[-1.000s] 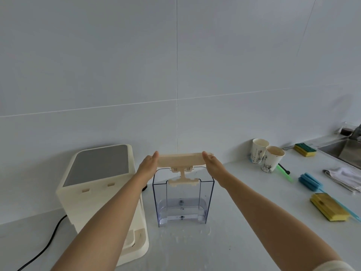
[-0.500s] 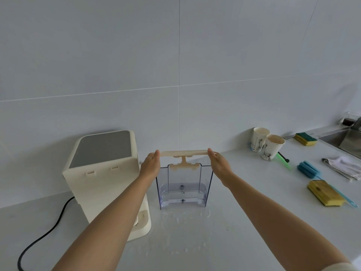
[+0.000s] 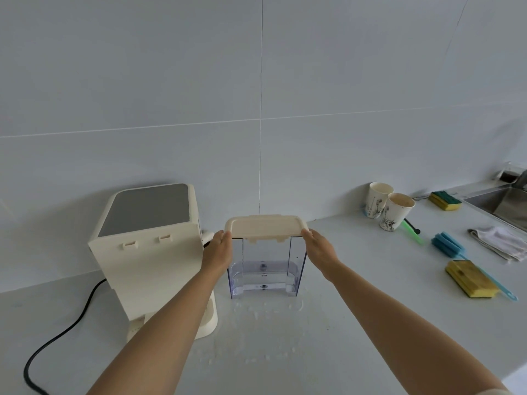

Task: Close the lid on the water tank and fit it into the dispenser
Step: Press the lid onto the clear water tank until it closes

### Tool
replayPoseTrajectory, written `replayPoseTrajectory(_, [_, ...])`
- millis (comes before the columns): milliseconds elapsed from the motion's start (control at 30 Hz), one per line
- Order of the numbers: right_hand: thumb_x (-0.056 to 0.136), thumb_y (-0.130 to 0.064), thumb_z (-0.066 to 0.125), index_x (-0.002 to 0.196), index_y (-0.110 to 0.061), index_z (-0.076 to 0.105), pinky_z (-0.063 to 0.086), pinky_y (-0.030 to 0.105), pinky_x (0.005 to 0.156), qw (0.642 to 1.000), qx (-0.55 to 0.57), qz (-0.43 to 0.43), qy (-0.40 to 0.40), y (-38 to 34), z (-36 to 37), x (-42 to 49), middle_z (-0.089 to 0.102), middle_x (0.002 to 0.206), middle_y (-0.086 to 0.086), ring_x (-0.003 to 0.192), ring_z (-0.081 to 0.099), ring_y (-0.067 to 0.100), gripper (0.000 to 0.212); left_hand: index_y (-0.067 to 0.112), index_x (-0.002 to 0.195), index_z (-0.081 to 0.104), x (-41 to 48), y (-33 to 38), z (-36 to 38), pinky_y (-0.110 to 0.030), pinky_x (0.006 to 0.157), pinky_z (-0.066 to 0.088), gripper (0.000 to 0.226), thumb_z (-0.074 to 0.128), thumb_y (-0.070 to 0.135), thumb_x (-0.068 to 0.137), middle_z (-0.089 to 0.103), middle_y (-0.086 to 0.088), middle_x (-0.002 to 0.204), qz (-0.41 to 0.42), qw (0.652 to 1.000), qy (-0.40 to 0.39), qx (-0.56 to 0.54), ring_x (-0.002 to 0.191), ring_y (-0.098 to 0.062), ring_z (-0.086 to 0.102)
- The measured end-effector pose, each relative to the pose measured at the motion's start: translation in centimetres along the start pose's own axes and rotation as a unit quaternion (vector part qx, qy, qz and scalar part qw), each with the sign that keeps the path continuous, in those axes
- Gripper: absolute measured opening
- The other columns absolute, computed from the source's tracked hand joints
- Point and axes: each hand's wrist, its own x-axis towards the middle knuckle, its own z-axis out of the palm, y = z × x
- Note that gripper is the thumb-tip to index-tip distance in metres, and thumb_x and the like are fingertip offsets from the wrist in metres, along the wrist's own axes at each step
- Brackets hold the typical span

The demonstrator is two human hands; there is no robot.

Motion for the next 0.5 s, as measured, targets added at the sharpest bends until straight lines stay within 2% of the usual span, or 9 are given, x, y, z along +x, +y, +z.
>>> replayPoseTrajectory(67, [0.096,-0.028,0.023,0.122,0.005,0.048,0.041,0.042,0.094,1.0,-0.011,-0.002,-0.007,0.1,0.0,0.0,0.057,0.12,0.028,0.112,0.051,0.038,0.049,0.013,0.095,0.043,-0.2,-0.1,0.1,-0.032,0.078,0.03,0.025,0.022,0.026,0.095,0.048,-0.014,0.095,-0.002,1.0,0.005,-0.002,0.089,-0.027,0.043])
replayPoseTrajectory(200, [0.097,-0.029,0.023,0.124,0.004,0.048,0.04,0.041,0.095,1.0,-0.019,-0.003,-0.015,0.1,-0.1,0.0,0.057,0.123,0.026,0.114,0.05,0.037,0.049,0.013,0.111,0.047,0.0,-0.2,0.4,-0.033,0.08,0.03,0.034,0.022,0.028,0.095,0.049,-0.01,0.086,-0.006,1.0,0.007,-0.012,0.091,-0.027,0.043])
replayPoseTrajectory(267, [0.097,-0.03,0.024,0.125,0.001,0.048,0.039,0.039,0.092,0.999,-0.022,0.0,-0.029,0.0,-0.3,0.1,0.056,0.124,0.024,0.114,0.05,0.035,0.049,0.01,0.125,0.044,0.0,-0.1,0.4,-0.033,0.083,0.031,0.042,0.021,0.03,0.095,0.05,-0.009,0.096,-0.018,1.0,0.003,-0.013,0.096,-0.027,0.043])
replayPoseTrajectory(300, [0.097,-0.032,0.024,0.127,-0.001,0.047,0.039,0.038,0.088,0.999,-0.022,0.005,-0.04,0.0,-0.3,0.2,0.056,0.124,0.023,0.111,0.05,0.034,0.049,0.013,0.125,0.045,0.1,-0.2,0.4,-0.034,0.086,0.031,0.043,0.021,0.031,0.095,0.051,-0.009,0.101,-0.023,0.999,0.0,-0.023,0.1,-0.028,0.044])
replayPoseTrajectory(367, [0.096,-0.037,0.026,0.131,-0.002,0.04,0.036,0.035,0.083,0.998,-0.018,0.02,-0.063,-0.1,-0.6,0.3,0.053,0.123,0.02,0.105,0.048,0.031,0.052,0.017,0.112,0.051,-0.1,0.1,0.4,-0.037,0.09,0.032,0.038,0.022,0.034,0.094,0.056,-0.01,0.108,-0.052,0.997,-0.001,-0.06,0.111,-0.034,0.044])
replayPoseTrajectory(433, [0.094,-0.043,0.028,0.14,-0.003,0.028,0.037,0.038,0.092,0.997,-0.017,0.037,-0.07,-0.4,-0.8,0.7,0.046,0.131,0.02,0.116,0.046,0.033,0.06,0.011,0.127,0.044,-0.1,0.6,0.6,-0.045,0.104,0.033,0.051,0.028,0.043,0.091,0.047,-0.017,0.136,-0.119,0.985,0.009,-0.128,0.13,-0.038,0.039])
replayPoseTrajectory(500, [0.093,-0.048,0.03,0.146,-0.006,0.013,0.032,0.041,0.103,0.997,-0.012,0.042,-0.065,-1.0,-1.1,1.1,0.034,0.147,0.022,0.132,0.036,0.035,0.07,0.016,0.142,0.027,-0.4,0.9,1.0,-0.048,0.112,0.027,0.067,0.035,0.053,0.087,0.032,-0.009,0.151,-0.171,0.964,-0.004,-0.202,0.137,-0.034,0.032])
